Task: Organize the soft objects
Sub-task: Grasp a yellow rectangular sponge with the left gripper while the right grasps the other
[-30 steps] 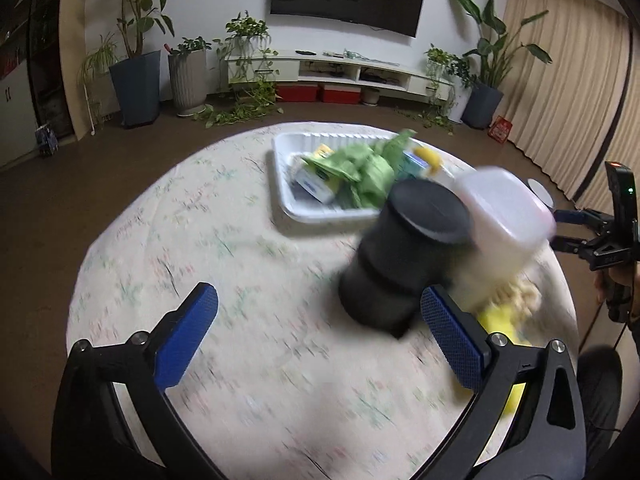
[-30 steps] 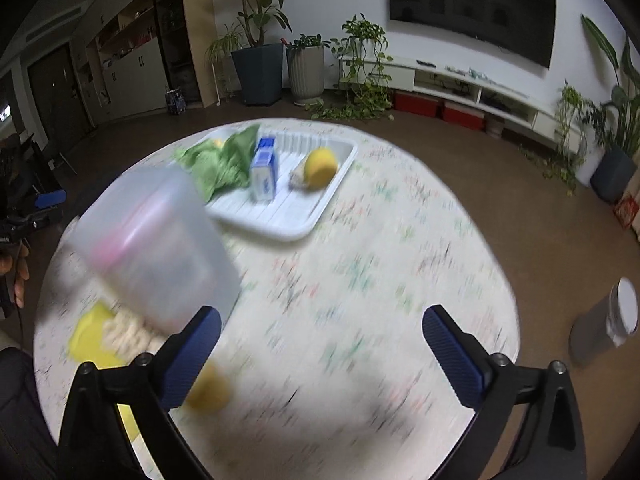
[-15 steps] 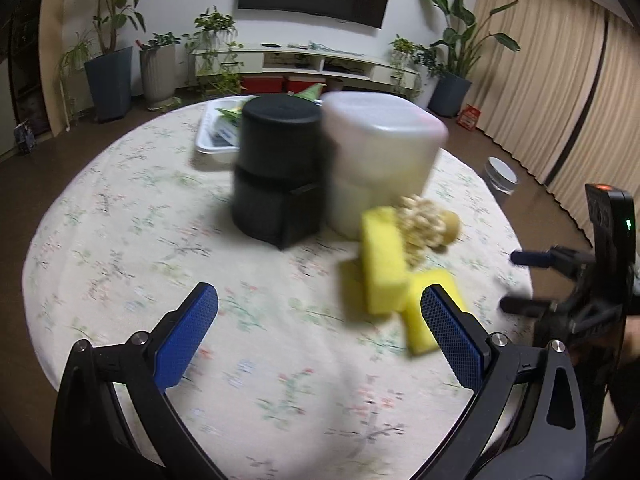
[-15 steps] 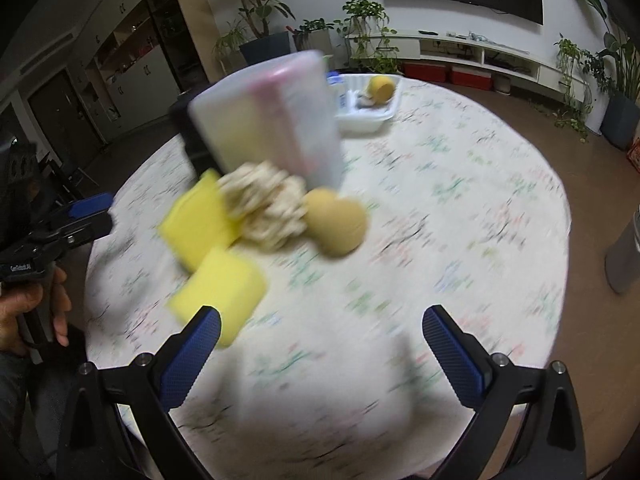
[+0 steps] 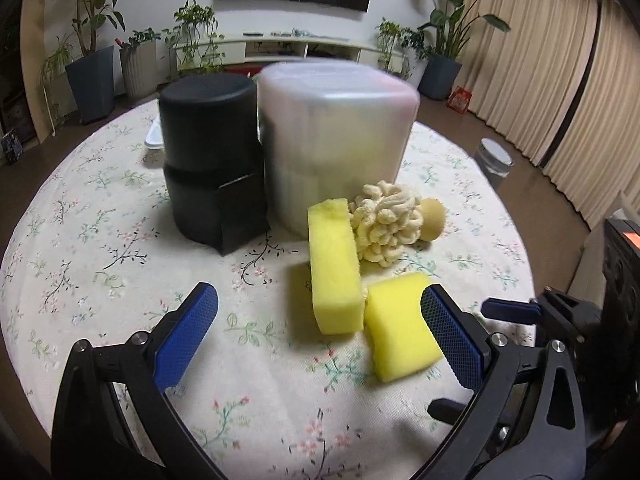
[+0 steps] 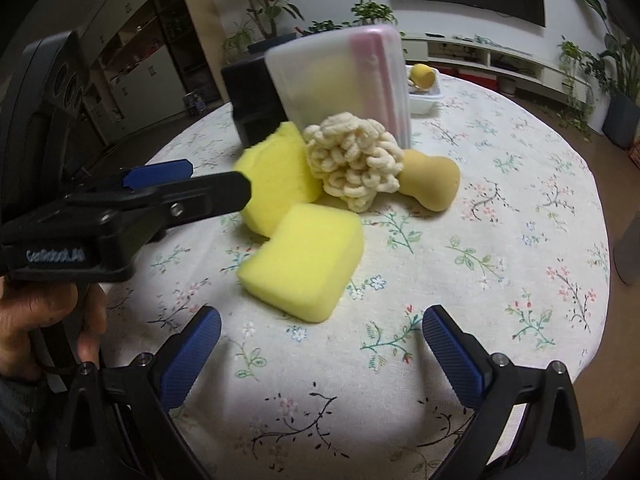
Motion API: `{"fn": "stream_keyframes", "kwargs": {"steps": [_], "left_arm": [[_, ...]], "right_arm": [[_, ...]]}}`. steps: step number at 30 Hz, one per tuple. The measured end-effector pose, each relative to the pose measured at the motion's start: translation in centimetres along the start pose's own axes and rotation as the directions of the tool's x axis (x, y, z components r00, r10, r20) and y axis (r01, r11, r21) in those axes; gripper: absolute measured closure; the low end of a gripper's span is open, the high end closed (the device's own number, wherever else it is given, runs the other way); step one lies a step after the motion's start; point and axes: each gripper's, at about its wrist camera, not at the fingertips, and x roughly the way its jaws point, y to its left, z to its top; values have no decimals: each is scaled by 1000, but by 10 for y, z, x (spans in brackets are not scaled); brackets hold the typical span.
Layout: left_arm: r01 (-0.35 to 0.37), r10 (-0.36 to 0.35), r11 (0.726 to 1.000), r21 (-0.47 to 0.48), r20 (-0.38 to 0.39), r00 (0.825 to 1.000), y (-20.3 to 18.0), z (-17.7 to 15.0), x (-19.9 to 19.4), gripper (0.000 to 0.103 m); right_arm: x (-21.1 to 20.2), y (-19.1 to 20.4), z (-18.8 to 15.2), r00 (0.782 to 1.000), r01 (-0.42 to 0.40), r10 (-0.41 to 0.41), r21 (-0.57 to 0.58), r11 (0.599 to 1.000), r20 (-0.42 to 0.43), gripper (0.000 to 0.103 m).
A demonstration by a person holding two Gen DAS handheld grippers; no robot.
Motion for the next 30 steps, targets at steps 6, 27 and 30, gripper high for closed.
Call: {"fn": "stream_keyframes", "kwargs": {"steps": [6,27,30], "left_arm": [[-27,26,1000,-7,-36,999,2,3,20,1],[29,-30,999,-16,-91,995,1,8,37,75],[38,-41,999,-31,-90,995,2,4,32,78]], "right_arm": [[8,-8,4,1000,23,-23,27,999,-2,6],[33,17,26,998,68,-68,-41,997,8,38],[28,16,25,999,41,-41,-31,999,-2,43]]}}
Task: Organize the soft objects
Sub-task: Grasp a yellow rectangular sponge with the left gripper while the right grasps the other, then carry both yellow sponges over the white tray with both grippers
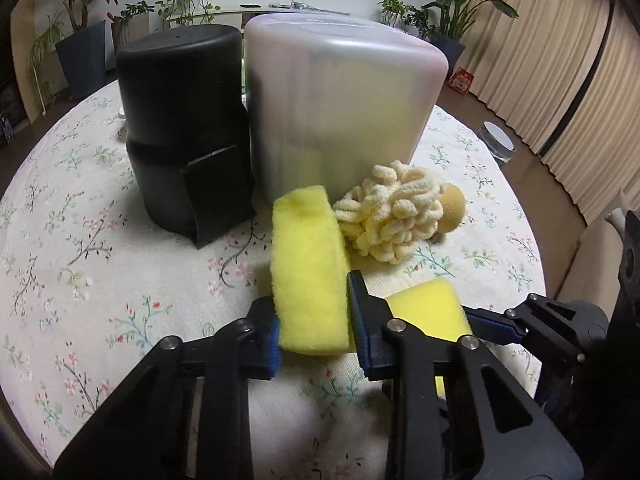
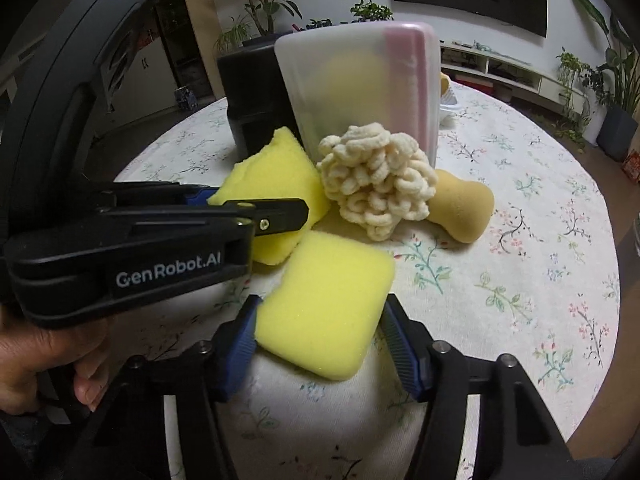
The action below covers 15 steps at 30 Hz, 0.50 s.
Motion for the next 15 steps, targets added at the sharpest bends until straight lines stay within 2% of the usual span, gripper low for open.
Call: {"fn": "stream_keyframes", "kwargs": {"steps": [4,15], "left_arm": [[2,-1,999,-41,18,1000,6,-8,-13,80],[17,-9,994,-109,77,997,18,-33,-61,80]], "right_arm": [[-10,-8,-4,999,-41,41,27,999,-6,45],[-58,-22,-7,998,-44,44,4,999,35,45]]}}
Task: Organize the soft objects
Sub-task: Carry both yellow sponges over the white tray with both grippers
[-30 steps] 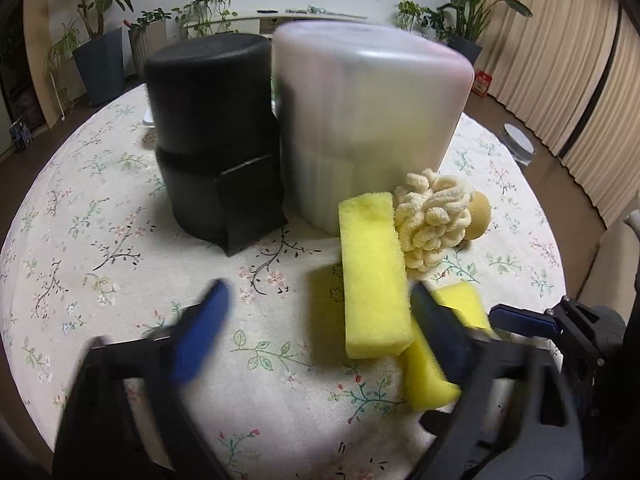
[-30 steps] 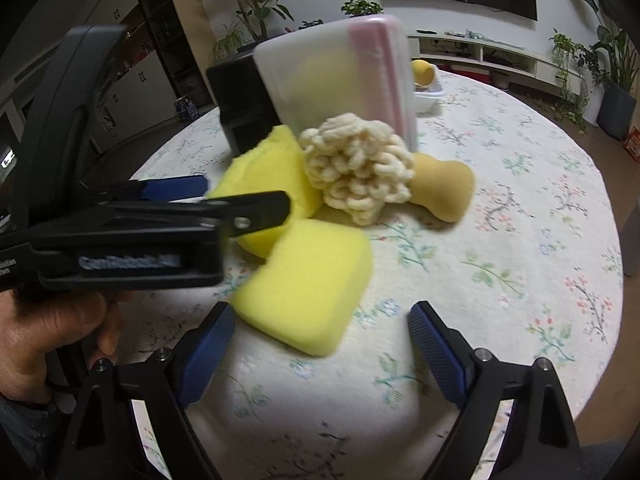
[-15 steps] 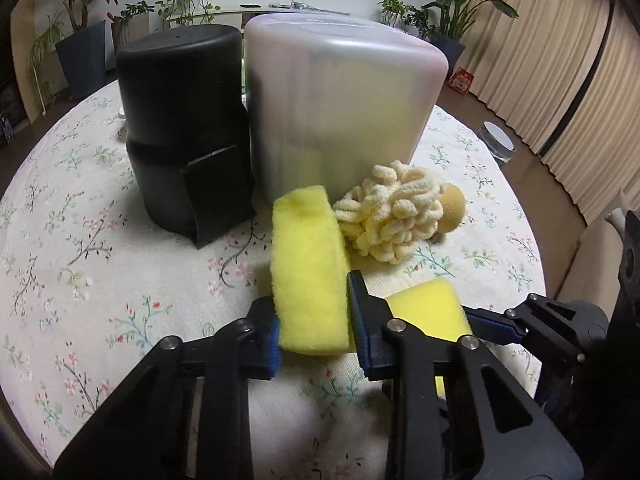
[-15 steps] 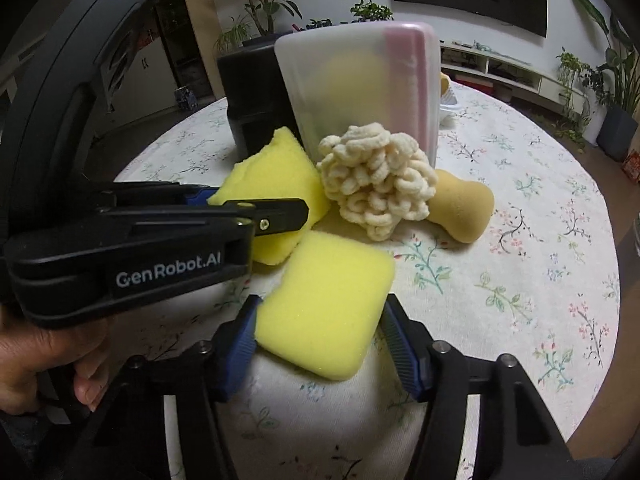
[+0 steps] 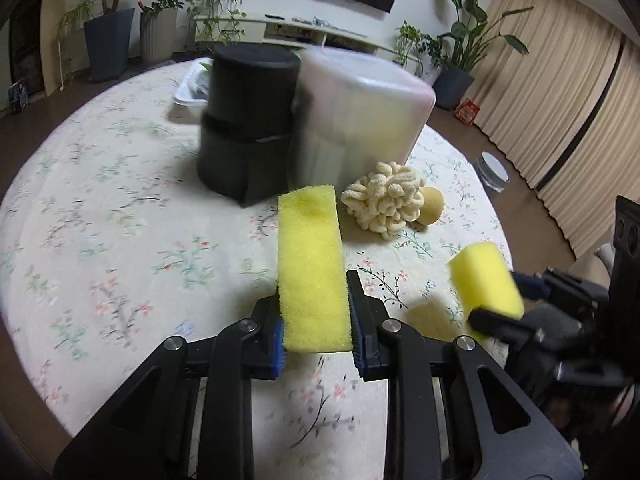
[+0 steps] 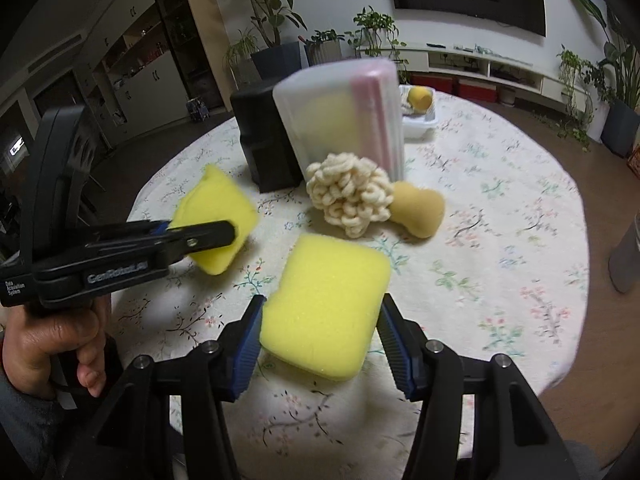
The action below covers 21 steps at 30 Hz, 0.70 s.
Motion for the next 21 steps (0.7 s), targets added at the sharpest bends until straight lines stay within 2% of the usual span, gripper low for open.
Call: {"fn": "stream_keyframes", "kwargs": {"steps": [5,10,14,18,21], "left_arm": [[-44,44,999,-12,48,998,18,12,-31,80],[-89,89,996,-1,94,992,42,43,-55,80],[-138,131,989,50,118,984,55,88,-58,80],[-163,150,983,85,143,978,66,135,-55,80],[-180,163,975,127,136,977,73,177,-38,80]], "right_arm": [[-22,-21,11,1000,26,-26,1,1000,17,45],[-38,-57,33,996,78,-78,8,997,31,45],[-44,-84,66,992,119,-118,-20,993,43,45],[-39,-111,115,989,138,-136,-25,990,58,45],[-27,-121,156,989,138,-134,-54,989,64,45]]}}
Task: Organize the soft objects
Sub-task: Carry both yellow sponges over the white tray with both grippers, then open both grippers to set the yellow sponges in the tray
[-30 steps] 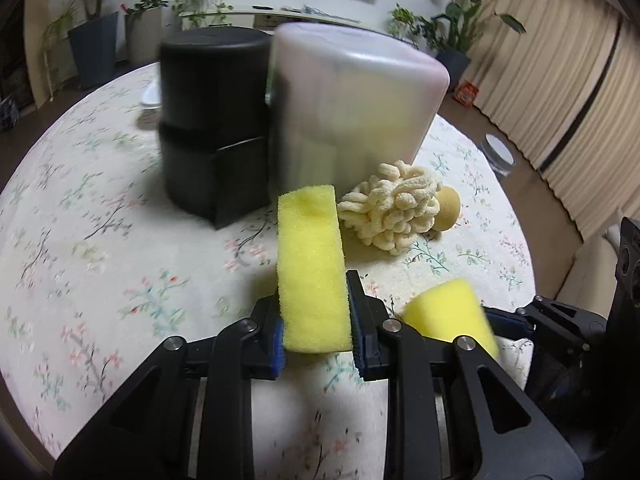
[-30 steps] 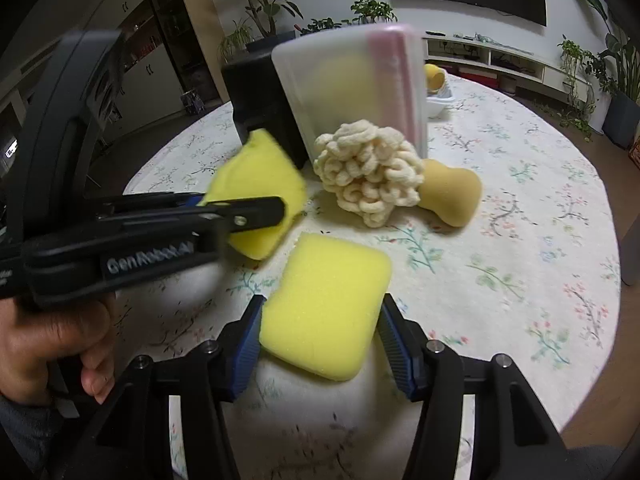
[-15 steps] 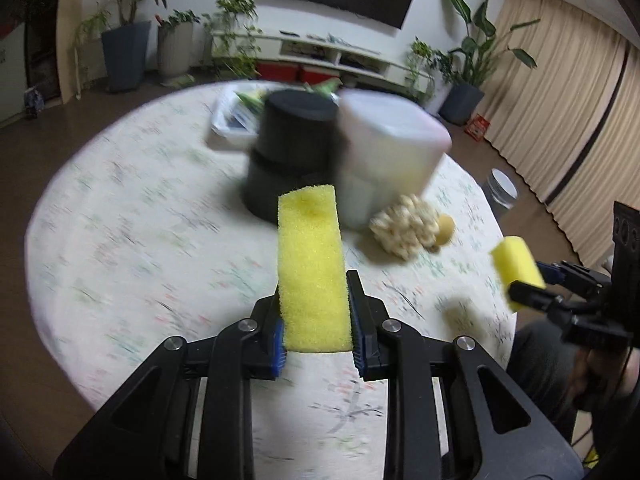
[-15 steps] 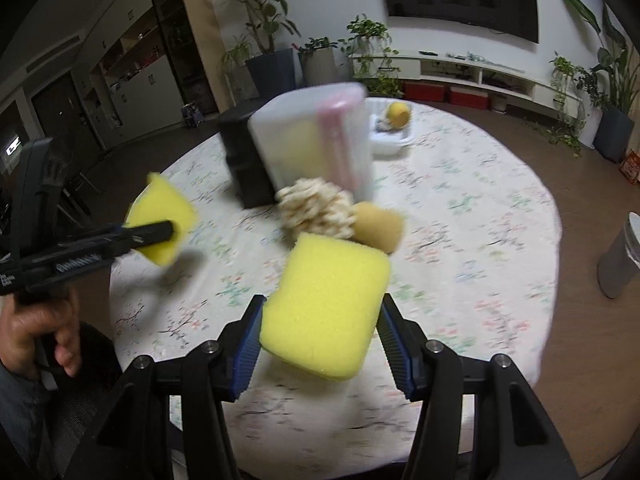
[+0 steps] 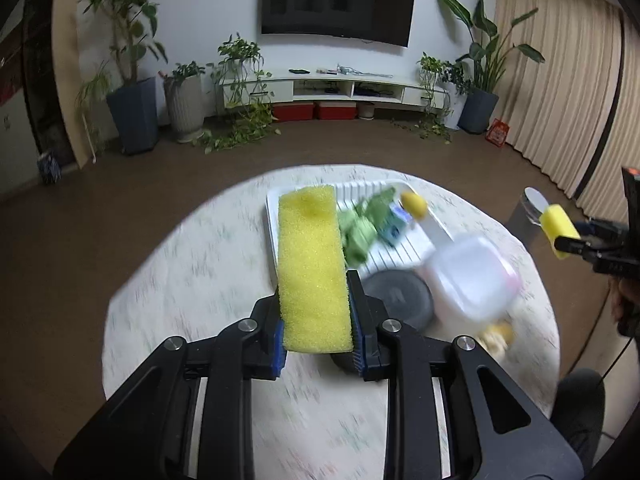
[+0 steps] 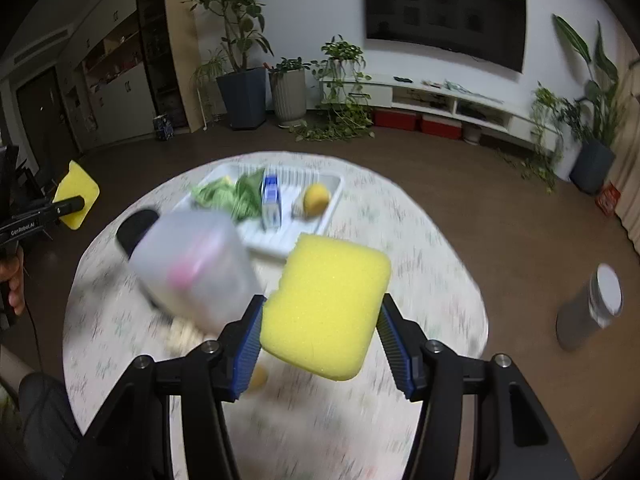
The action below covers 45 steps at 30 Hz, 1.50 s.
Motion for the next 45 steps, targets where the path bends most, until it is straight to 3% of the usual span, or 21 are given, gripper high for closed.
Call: {"fn": "stream_keyframes", "kwargs": {"steps": [5,10,16,23,35,43,45], "left_arm": [[-11,14,998,62,-45,999,11,45,53,80],[-12,22,995,100,-103,994,20,77,117,80],[24,-6,994,109,-165,986,28,89,183,80],[71,-33,985,156,-233,972,15,74,229,79],[113,-55,979,169,-315,948,3,50,243,79],[129,-103,990,62,-318,943,14,35,229,79],[119,-93,991,61,-317,944,14,34,227,73]], "right_arm": [[50,5,63,998,-55,52,-81,995,-42,45],[109,20,102,990,-92,73,-158,983,-122,45],[174,30,104,968,-122,62,-238,964,-244,45],[216,27,88,947,-156,68,-265,952,-313,45],[243,39,84,931,-180,68,-288,941,-359,45],[243,36,84,931,-199,88,-291,936,-354,41],[241,37,84,933,-205,95,-294,934,-348,40]]}}
